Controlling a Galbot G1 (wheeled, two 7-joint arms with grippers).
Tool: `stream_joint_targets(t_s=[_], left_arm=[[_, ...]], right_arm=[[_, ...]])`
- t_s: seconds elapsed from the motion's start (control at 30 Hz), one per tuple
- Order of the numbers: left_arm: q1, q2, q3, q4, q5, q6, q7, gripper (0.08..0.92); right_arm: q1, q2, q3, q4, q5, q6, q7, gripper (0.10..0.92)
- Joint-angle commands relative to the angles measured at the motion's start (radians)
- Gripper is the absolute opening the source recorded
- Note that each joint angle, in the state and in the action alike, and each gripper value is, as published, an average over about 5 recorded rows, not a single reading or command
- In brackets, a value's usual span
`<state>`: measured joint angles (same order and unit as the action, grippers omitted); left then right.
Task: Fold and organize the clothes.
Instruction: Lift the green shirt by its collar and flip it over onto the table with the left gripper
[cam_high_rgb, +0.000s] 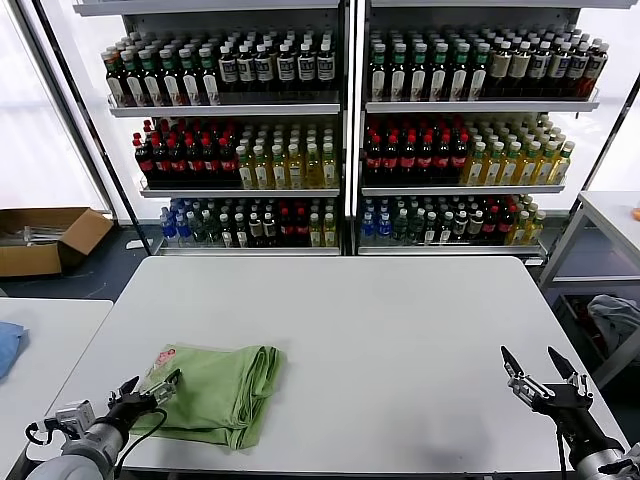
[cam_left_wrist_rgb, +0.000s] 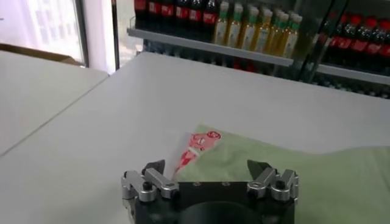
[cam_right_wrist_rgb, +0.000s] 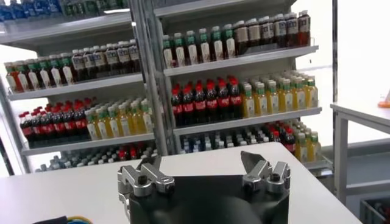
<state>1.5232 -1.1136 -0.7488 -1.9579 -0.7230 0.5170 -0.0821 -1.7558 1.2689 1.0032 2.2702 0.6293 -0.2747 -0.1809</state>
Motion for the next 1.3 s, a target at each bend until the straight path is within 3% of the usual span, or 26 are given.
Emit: stream_joint_targets(t_s=[0.03,0.8,1.0,1.3], left_arm=[[-0.004,-0.034,0.019,0.022,-0.044,-0.006,0.011,0.795],[0.073,-0.113,-0.066,-0.055,-0.071,-0.083,0.039,0.146],[0.092,-0.077,-0.257,-0.057,-0.125,-0.086,0.036,0.11],[0.089,0.141,-0.567,0.071,-0.193,-0.043,0.008,0.11]], right_arm=[[-0.012,0.003,0.004,0.023,-0.004,0.0,0.0,0.823],[-0.009,0.022,0.006,0.047,0.003,-0.002,0.003,0.823],[-0.012,0.031,0.015,0.056,0.011,0.0,0.002,0.823],[0.002,0.035,0.009,0.051,0.026,0.005,0.002,0.823]])
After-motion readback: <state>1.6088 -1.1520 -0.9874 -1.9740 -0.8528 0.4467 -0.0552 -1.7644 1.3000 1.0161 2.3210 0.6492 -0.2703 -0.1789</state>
